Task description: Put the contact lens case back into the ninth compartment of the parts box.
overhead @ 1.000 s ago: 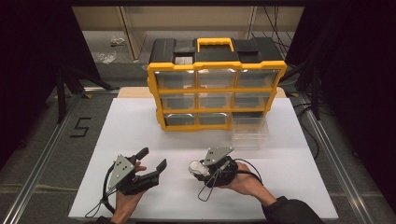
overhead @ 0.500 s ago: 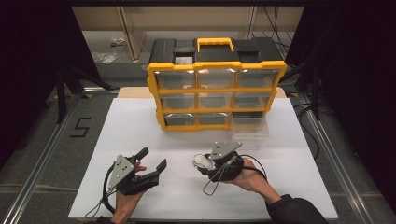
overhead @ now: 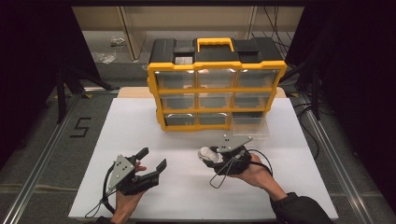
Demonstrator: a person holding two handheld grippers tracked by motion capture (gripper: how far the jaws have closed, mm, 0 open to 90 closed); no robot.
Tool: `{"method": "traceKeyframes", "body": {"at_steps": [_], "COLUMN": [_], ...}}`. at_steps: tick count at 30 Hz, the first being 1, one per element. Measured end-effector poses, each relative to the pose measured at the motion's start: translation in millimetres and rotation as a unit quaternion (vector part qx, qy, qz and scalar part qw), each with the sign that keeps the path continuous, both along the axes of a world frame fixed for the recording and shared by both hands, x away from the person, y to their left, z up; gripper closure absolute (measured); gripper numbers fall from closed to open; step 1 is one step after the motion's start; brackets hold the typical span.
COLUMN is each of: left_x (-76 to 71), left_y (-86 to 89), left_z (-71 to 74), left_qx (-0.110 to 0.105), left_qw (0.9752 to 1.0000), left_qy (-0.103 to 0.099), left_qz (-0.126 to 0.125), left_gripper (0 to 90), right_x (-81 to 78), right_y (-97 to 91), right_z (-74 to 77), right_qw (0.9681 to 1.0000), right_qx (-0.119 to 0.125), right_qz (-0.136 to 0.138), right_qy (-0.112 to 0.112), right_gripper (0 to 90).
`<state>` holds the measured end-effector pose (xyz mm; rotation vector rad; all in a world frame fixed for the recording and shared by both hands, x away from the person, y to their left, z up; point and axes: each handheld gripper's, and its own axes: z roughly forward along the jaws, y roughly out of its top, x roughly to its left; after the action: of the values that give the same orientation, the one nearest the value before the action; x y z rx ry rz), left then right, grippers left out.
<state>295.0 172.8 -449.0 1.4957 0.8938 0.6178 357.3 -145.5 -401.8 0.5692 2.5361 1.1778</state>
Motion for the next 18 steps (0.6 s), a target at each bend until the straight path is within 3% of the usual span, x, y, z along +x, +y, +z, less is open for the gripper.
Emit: {"method": "traceKeyframes", "body": {"at_steps": [18], "left_x": [-0.1], "left_y": [0.0], "left_z": [0.0], "left_qx": [-0.001], "left_qw": [1.0], "left_qy": [-0.001], "left_qz": [-0.001], "left_gripper": [21.3], "right_x": [7.2], "right_y": [-22.7], "right_z": [17.9], "right_qw": [0.9988], "right_qx": [0.03], "right_qz": [-0.033], "right_qy": [-0.02], "right_gripper": [49.5]}}
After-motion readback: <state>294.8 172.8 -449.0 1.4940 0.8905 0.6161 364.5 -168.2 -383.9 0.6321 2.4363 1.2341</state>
